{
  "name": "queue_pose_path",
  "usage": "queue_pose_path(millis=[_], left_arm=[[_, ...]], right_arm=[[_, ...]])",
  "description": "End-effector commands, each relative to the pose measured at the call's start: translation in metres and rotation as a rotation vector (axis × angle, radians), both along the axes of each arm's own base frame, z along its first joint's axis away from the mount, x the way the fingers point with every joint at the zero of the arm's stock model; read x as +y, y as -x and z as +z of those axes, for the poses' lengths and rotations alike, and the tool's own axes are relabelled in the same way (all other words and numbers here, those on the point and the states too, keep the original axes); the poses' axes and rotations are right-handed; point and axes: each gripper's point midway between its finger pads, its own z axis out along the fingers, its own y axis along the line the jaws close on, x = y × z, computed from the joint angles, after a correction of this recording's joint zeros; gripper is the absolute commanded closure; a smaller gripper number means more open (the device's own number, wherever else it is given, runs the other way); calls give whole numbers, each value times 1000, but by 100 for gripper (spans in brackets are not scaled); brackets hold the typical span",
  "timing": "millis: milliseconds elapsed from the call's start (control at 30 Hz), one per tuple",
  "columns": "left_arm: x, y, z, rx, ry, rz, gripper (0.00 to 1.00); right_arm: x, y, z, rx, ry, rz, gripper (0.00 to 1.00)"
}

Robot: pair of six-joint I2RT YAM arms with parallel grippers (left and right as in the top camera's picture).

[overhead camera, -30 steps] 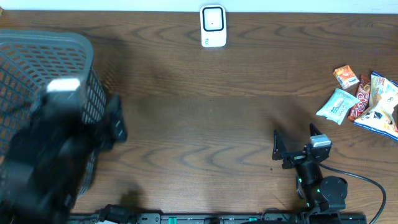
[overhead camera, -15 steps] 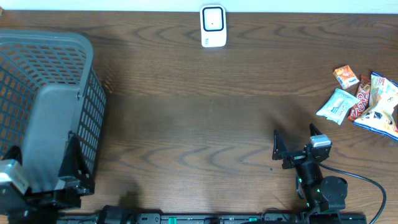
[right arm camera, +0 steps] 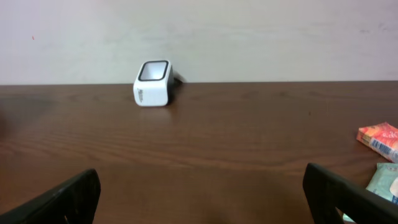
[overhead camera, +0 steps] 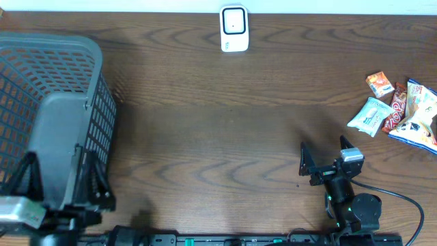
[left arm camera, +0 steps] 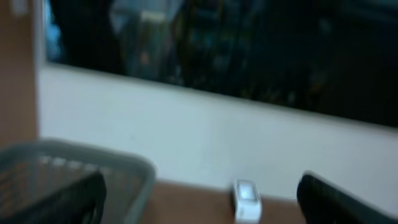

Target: Scan the item barcode

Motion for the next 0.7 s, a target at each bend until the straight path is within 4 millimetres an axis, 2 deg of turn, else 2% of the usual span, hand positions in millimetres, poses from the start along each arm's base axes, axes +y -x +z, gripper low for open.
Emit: queue_pose_path(millis=[0,100,300,433,667], left_arm=[[-21,-26,-26,-30,-7,-94,2],[-27,-48,-49,-58,-5,-103,2],[-34,-85,-127,-8,-76,-91,2],[-33,-91,-172,32,-117,-73,2],[-17,-97,-217,82,-115,12,2]], right_arm=[[-1,0,0,-3,10,-5,1],[-1,0,0,-3,10,-5,1],[-1,0,0,-3,10,-5,1],[-1,0,0,-3,10,-5,1],[-1,0,0,-3,10,-5,1]])
